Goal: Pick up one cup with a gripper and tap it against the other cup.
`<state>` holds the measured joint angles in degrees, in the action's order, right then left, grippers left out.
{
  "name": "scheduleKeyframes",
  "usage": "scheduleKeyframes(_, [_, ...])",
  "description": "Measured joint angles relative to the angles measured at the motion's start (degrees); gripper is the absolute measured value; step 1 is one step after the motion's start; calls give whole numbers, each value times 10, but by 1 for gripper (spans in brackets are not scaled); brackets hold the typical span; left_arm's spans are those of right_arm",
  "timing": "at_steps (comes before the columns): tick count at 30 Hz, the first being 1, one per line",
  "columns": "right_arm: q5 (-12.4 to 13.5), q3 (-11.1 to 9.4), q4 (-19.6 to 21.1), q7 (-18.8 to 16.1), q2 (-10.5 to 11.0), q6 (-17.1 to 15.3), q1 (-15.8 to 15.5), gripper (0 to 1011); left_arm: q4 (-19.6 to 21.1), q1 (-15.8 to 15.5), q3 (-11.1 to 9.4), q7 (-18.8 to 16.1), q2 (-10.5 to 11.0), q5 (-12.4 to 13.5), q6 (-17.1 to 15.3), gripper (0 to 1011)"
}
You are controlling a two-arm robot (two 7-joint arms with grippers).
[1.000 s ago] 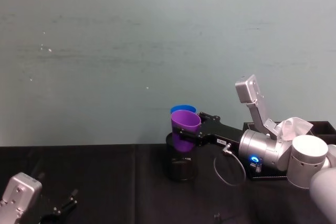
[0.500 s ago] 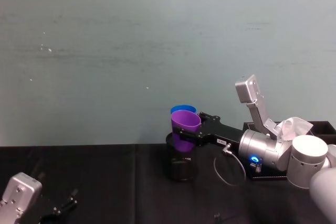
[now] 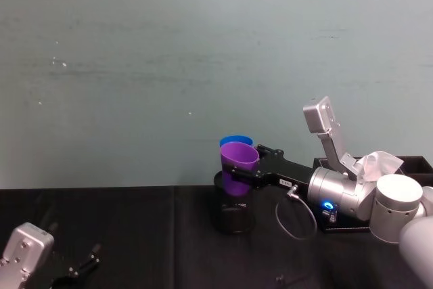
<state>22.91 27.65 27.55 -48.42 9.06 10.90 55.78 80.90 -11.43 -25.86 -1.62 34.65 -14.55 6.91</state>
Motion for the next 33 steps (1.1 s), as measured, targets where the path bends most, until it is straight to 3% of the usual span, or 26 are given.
scheduleKeyframes(33, [0, 0, 0, 0, 0, 0, 0, 726, 0, 0, 0, 0, 0, 0, 0, 1000])
